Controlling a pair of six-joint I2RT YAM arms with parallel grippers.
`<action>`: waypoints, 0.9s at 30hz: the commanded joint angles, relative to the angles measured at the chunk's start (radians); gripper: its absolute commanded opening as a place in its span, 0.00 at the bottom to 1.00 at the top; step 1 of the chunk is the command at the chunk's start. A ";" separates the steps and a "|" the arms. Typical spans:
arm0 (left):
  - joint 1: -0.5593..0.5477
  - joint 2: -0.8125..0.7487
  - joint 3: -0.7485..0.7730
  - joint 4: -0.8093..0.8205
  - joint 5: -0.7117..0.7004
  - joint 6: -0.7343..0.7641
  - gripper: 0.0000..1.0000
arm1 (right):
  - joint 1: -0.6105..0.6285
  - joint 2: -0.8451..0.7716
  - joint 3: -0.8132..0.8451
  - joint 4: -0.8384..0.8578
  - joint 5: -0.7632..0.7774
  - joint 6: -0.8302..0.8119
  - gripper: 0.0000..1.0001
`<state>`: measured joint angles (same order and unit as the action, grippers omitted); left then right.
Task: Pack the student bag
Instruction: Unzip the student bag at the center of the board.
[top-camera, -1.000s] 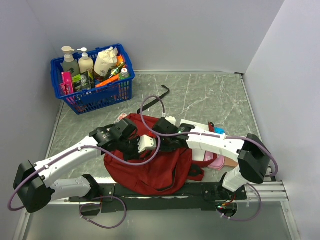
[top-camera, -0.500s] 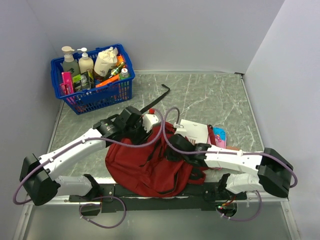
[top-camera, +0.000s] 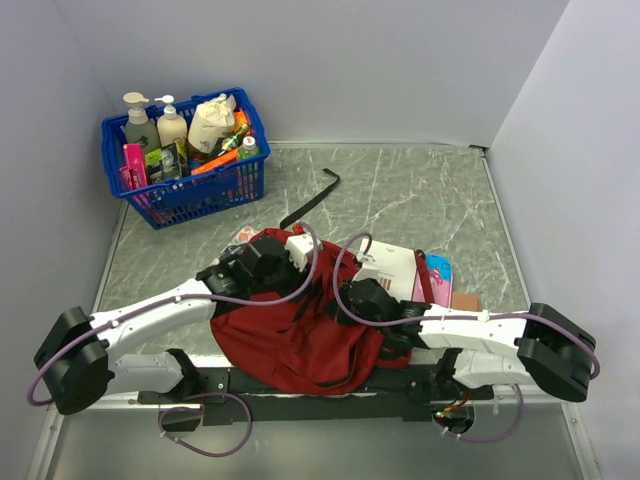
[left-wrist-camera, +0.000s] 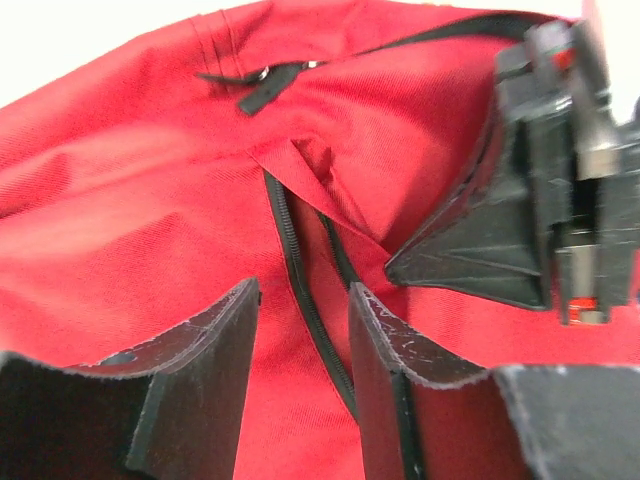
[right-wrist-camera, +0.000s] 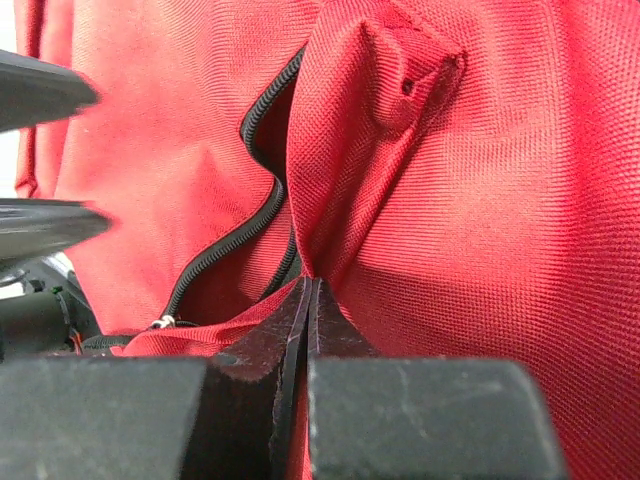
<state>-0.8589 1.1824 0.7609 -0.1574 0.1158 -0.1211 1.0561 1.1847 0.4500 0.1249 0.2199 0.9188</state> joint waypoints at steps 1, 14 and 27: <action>-0.029 0.037 -0.021 0.127 -0.087 -0.019 0.47 | -0.010 -0.062 -0.086 0.111 -0.020 -0.011 0.00; -0.081 0.108 -0.103 0.308 -0.108 0.101 0.62 | -0.039 -0.091 -0.122 0.142 -0.047 -0.023 0.00; -0.086 0.160 -0.170 0.410 -0.255 0.209 0.57 | -0.038 -0.128 -0.137 0.137 -0.050 -0.038 0.00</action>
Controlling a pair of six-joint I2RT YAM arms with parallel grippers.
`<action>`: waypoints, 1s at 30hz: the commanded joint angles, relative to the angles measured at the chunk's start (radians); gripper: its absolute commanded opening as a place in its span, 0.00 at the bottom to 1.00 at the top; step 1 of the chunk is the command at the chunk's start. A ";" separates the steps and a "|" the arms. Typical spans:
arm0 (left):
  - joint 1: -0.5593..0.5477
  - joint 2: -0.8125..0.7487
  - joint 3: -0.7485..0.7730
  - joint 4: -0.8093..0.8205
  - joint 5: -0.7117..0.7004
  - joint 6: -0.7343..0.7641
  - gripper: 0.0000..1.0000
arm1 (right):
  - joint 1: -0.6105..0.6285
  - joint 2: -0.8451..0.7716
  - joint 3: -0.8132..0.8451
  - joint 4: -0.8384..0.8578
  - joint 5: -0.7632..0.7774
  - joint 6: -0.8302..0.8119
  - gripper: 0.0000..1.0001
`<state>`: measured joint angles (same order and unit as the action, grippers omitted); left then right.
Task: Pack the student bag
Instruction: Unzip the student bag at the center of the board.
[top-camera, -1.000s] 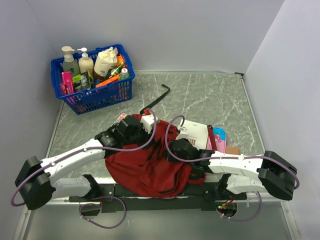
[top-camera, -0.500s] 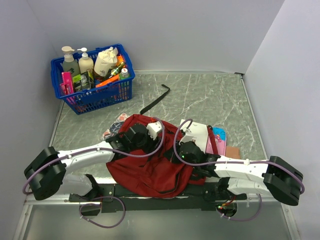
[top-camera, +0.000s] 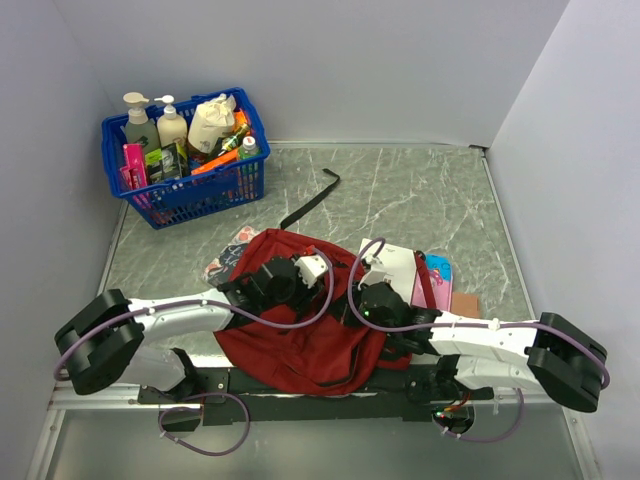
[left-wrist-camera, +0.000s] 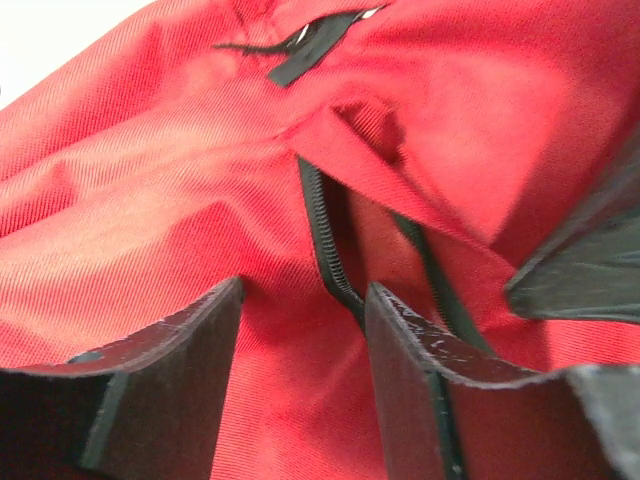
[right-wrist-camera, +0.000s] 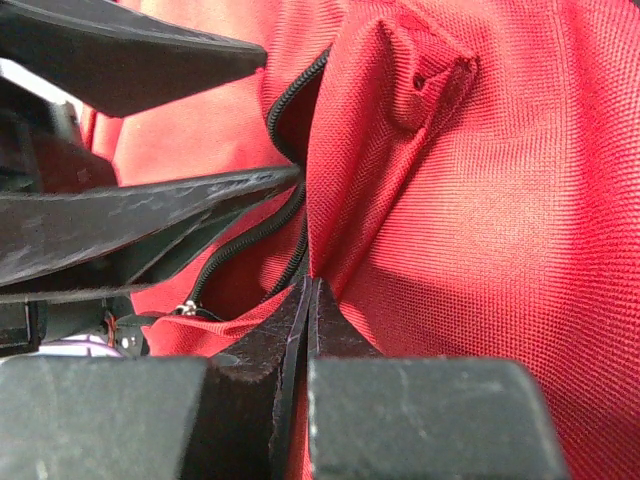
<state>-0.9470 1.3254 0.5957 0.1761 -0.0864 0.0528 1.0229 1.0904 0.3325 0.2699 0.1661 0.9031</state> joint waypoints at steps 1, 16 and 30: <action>0.005 0.018 -0.004 0.077 -0.056 0.038 0.55 | -0.006 -0.040 -0.020 -0.015 0.007 -0.023 0.00; 0.039 -0.046 0.183 -0.056 -0.029 0.107 0.01 | -0.017 -0.046 -0.003 -0.083 0.013 -0.067 0.00; 0.060 -0.212 0.200 -0.260 0.158 0.113 0.01 | -0.040 -0.079 0.091 -0.207 0.059 -0.113 0.00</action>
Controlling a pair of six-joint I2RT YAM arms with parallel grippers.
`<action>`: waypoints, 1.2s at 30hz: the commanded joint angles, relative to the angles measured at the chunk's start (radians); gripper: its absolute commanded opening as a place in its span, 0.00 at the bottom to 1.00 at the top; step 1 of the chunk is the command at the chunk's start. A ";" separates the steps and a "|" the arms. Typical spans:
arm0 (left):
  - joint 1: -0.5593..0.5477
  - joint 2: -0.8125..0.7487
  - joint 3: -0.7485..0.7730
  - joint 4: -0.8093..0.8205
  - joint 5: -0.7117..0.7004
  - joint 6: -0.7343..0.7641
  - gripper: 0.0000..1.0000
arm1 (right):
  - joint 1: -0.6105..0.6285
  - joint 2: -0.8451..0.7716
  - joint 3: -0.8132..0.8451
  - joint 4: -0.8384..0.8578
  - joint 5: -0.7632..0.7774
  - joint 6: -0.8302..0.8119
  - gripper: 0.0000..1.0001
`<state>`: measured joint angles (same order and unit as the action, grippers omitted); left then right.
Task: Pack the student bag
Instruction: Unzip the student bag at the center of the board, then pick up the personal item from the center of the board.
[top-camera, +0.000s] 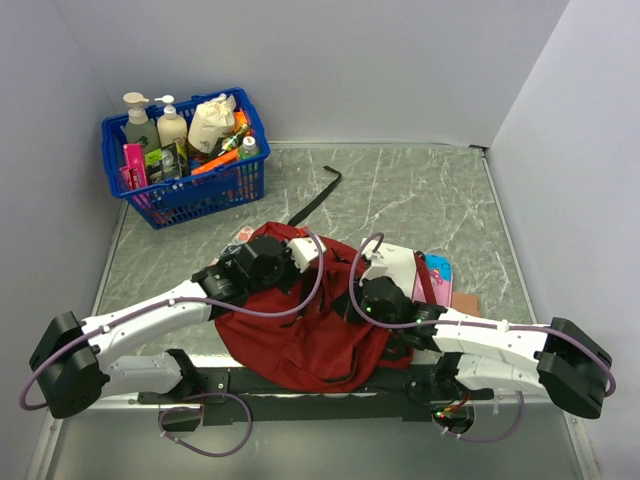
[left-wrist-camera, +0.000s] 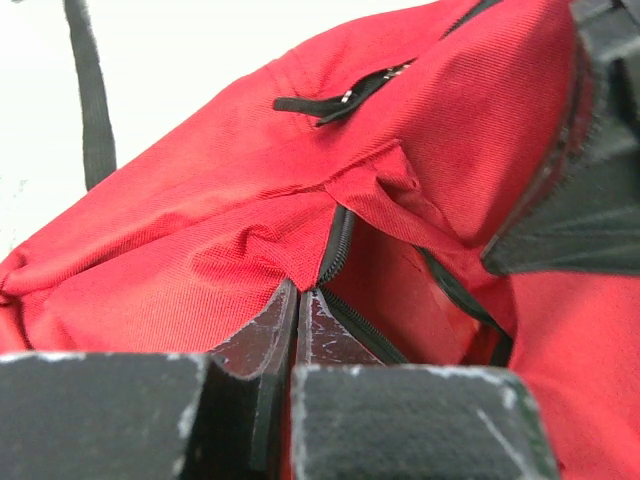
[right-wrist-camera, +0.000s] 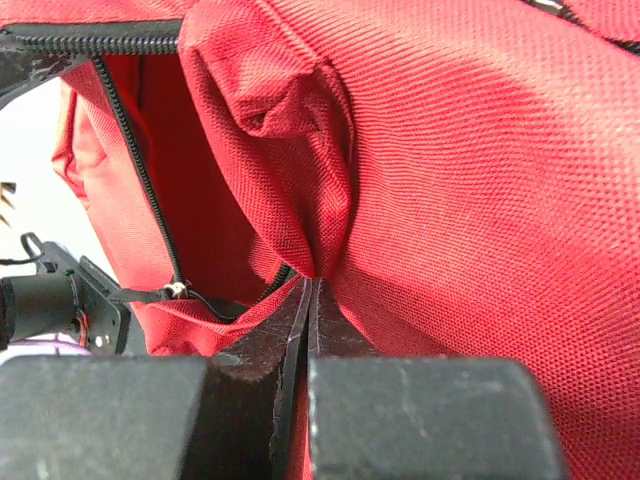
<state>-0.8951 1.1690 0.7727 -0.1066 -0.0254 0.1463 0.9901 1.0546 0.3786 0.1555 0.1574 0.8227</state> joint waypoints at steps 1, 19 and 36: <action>0.010 -0.060 0.023 0.018 0.104 0.033 0.01 | -0.005 -0.083 0.060 -0.138 0.082 -0.042 0.00; 0.030 -0.154 -0.041 0.004 0.113 0.064 0.01 | -0.780 -0.209 0.379 -1.048 0.205 0.014 1.00; 0.035 -0.132 0.007 -0.080 0.062 0.078 0.01 | -1.321 0.000 0.319 -1.019 0.163 -0.036 1.00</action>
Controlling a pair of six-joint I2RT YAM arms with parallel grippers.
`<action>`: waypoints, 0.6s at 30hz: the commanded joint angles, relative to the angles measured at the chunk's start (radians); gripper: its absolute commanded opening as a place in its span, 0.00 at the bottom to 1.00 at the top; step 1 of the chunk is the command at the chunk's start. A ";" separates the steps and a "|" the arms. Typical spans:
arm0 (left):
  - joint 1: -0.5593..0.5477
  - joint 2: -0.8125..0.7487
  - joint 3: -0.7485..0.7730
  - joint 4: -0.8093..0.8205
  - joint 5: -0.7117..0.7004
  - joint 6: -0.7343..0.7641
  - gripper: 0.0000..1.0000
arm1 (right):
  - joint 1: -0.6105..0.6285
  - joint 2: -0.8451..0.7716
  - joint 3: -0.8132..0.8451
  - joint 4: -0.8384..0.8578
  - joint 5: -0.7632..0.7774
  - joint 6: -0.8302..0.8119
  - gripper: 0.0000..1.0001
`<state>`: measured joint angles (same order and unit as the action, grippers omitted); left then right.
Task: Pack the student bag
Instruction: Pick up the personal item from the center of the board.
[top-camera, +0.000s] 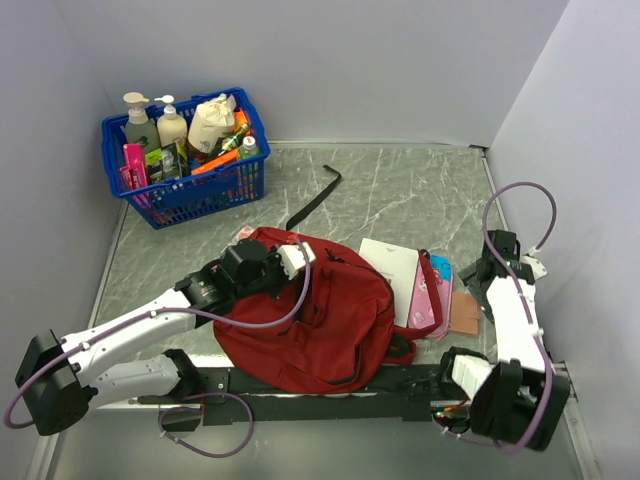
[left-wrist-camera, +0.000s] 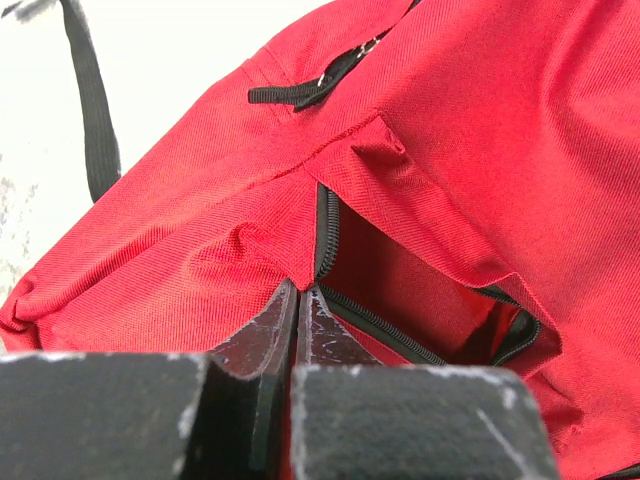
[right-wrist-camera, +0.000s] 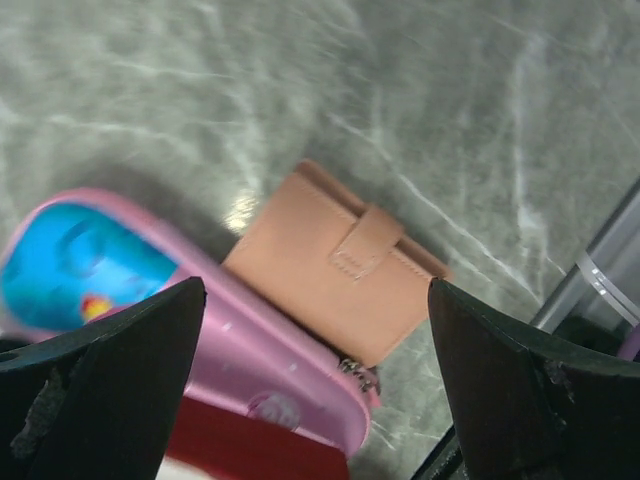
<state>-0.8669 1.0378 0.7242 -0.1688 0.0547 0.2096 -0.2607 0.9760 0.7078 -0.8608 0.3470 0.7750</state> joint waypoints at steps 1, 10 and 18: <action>0.009 0.007 0.054 -0.014 -0.016 0.014 0.01 | -0.081 0.087 -0.008 0.000 -0.028 0.017 1.00; 0.065 0.031 0.034 0.057 0.076 0.040 0.01 | -0.167 0.199 -0.002 0.028 -0.059 0.041 1.00; 0.081 0.024 0.011 0.083 0.122 0.053 0.01 | -0.172 0.136 -0.034 0.144 -0.095 0.081 1.00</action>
<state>-0.7948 1.0718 0.7277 -0.1650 0.1371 0.2363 -0.4252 1.1435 0.6971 -0.7959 0.2760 0.8230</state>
